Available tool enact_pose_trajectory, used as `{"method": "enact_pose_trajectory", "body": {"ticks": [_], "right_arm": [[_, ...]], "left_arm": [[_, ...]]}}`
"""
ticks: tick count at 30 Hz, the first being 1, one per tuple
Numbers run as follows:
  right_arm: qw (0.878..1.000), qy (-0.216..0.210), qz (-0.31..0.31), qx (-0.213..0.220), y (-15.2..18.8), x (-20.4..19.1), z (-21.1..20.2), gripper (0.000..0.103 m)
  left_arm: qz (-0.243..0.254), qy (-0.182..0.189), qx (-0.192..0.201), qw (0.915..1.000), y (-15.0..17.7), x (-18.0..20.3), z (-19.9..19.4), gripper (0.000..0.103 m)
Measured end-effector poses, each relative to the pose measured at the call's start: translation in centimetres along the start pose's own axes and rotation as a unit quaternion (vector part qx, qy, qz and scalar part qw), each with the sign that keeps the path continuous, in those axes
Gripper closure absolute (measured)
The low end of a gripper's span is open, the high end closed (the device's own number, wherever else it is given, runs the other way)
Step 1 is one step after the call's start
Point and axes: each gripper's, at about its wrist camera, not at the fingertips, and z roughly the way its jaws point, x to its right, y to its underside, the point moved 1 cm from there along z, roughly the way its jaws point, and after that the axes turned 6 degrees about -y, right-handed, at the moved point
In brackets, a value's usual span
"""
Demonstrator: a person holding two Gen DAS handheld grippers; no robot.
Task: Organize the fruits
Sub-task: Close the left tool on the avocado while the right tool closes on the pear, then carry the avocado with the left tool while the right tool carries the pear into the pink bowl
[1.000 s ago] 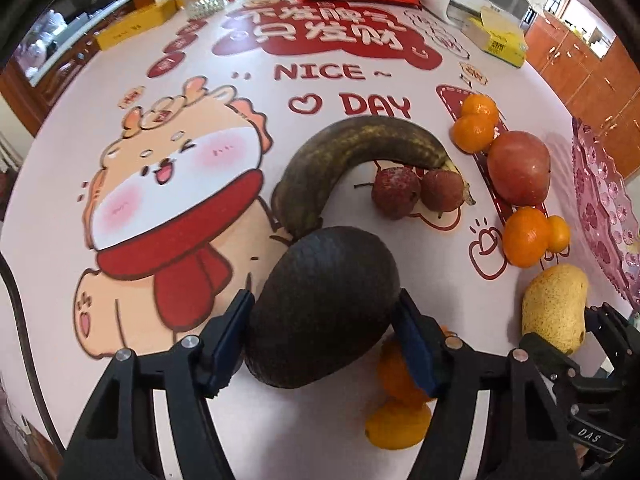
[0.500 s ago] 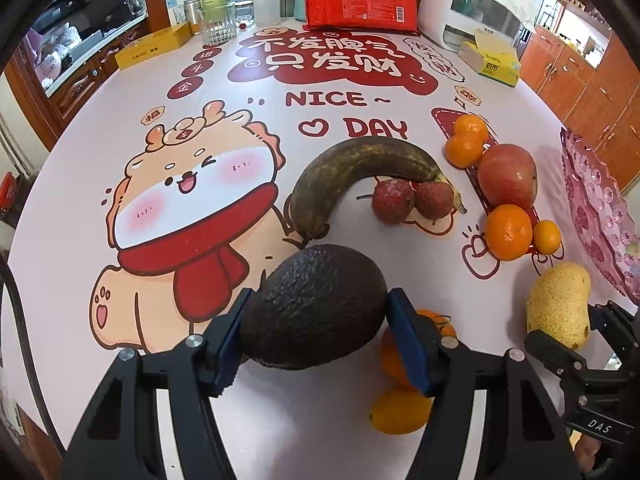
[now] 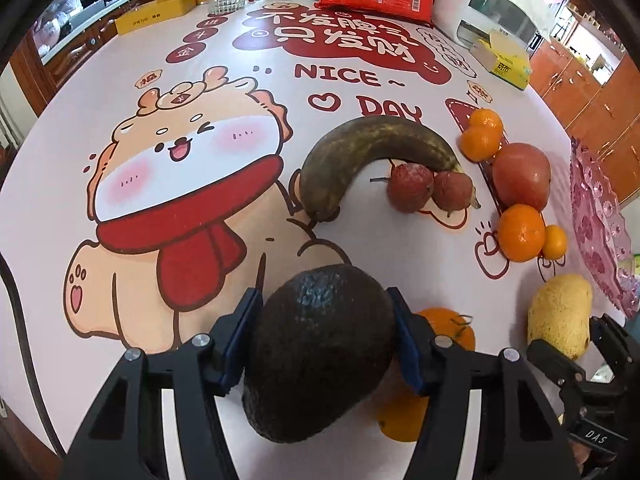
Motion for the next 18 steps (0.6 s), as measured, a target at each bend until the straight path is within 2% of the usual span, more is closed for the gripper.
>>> {"method": "enact_pose_trajectory", "body": {"ticks": [12, 18], "right_arm": [[1.000, 0.000, -0.012, 0.023, -0.1, -0.4, -1.5, 0.034], [0.998, 0.001, -0.020, 0.067, -0.9, -0.3, -5.1, 0.034]], "left_arm": [[0.024, -0.001, 0.038, 0.9990, -0.5, 2.1, -4.6, 0.044], [0.064, 0.028, 0.077, 0.9946, -2.9, 6.2, -9.6, 0.044]]}}
